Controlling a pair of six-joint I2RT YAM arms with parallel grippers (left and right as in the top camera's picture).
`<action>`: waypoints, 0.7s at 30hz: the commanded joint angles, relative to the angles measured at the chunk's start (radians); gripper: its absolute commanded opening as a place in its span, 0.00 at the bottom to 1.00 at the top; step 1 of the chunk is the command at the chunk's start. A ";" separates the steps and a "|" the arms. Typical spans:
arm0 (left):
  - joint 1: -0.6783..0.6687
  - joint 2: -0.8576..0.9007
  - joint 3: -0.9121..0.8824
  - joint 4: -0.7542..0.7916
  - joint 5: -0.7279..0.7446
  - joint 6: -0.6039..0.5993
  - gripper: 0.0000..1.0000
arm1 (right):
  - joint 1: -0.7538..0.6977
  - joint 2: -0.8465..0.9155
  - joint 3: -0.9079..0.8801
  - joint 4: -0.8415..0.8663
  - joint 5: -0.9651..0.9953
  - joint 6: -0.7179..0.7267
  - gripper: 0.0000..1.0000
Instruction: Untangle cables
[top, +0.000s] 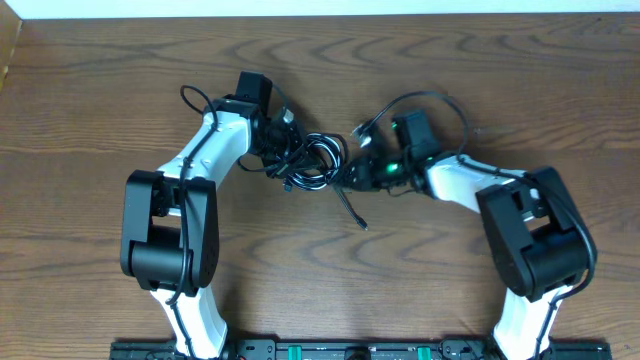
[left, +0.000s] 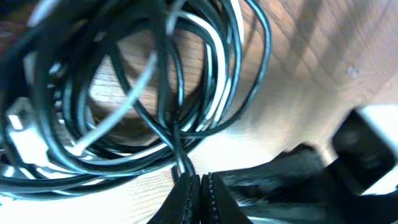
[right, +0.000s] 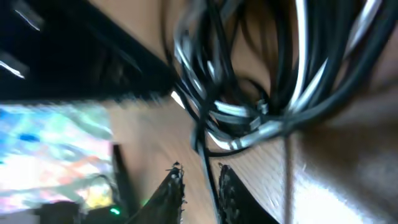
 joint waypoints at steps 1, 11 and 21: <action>0.001 -0.027 -0.010 -0.003 0.028 0.060 0.08 | -0.052 0.005 0.010 0.055 -0.156 0.130 0.20; -0.027 -0.027 -0.011 -0.048 -0.224 -0.002 0.07 | -0.018 0.005 0.010 0.054 0.002 0.133 0.25; -0.063 -0.027 -0.013 -0.040 -0.301 -0.121 0.17 | 0.053 0.005 0.010 0.051 0.187 0.132 0.18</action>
